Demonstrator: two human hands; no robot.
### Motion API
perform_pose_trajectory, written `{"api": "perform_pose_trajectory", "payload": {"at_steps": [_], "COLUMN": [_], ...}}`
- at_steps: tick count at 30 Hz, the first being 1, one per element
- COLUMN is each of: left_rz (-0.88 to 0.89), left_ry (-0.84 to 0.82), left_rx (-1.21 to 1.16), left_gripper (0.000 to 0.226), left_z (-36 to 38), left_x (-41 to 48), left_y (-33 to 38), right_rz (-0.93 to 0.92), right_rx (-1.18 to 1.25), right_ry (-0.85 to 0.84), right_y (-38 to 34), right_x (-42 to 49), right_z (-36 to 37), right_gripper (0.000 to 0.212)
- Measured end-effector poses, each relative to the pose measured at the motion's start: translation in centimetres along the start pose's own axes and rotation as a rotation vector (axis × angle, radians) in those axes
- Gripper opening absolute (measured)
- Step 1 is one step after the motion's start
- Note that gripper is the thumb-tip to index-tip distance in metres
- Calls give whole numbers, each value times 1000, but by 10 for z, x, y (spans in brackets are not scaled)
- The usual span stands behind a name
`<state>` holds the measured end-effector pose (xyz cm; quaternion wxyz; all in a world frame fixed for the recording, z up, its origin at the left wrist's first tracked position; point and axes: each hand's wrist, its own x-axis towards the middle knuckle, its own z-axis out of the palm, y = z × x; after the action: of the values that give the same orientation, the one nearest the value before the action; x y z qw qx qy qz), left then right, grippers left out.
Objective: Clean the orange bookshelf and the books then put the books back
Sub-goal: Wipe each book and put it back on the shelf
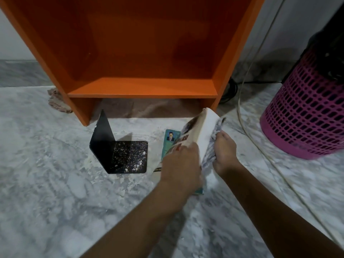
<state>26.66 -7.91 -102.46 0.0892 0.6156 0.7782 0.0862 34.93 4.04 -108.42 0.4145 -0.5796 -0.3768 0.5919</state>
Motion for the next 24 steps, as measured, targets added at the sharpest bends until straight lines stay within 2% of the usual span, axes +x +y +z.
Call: {"api": "perform_pose_trajectory", "payload": {"at_steps": [3,5,8,12,15,17,19,20,21,23,24], "left_rz": [1,2,-9,0,40,-53,-197,-272,-345,-456,-502], "left_ry": [9,73,48,-41,-88,-107,-33,32,73,22,-37], "left_rx": [-56,-42,-22,12,-113,-385,-579,-563,-495,-508,-620], "left_gripper": [45,46,53,56,36,20,11,9,16,22,14], "left_z": [35,54,74,95,86,71,60,58,59,60,59], "left_x": [-4,-4,-2,-3,-1,7,13,16,18,16,14], "left_y": [18,25,28,20,7,-9,-32,-47,-62,-89,-98], "right_rz": [14,-15,-78,-246,-428,-595,-846,-934,-970,-1014,-1045], "right_rx": [-100,-200,-387,-611,-754,-775,-829,-859,-886,-924,-916], "right_ry": [79,126,106,37,44,50,3,-59,-144,-269,-277], "right_y": [15,21,20,15,10,4,2,6,9,17,20], "right_x": [9,13,19,22,20,10,-10,-20,-30,-44,-46], "right_z": [-19,-29,-41,-47,-56,-57,-51,-47,-44,-41,-41], "right_gripper": [24,28,23,22,31,33,32,32,33,36,38]}}
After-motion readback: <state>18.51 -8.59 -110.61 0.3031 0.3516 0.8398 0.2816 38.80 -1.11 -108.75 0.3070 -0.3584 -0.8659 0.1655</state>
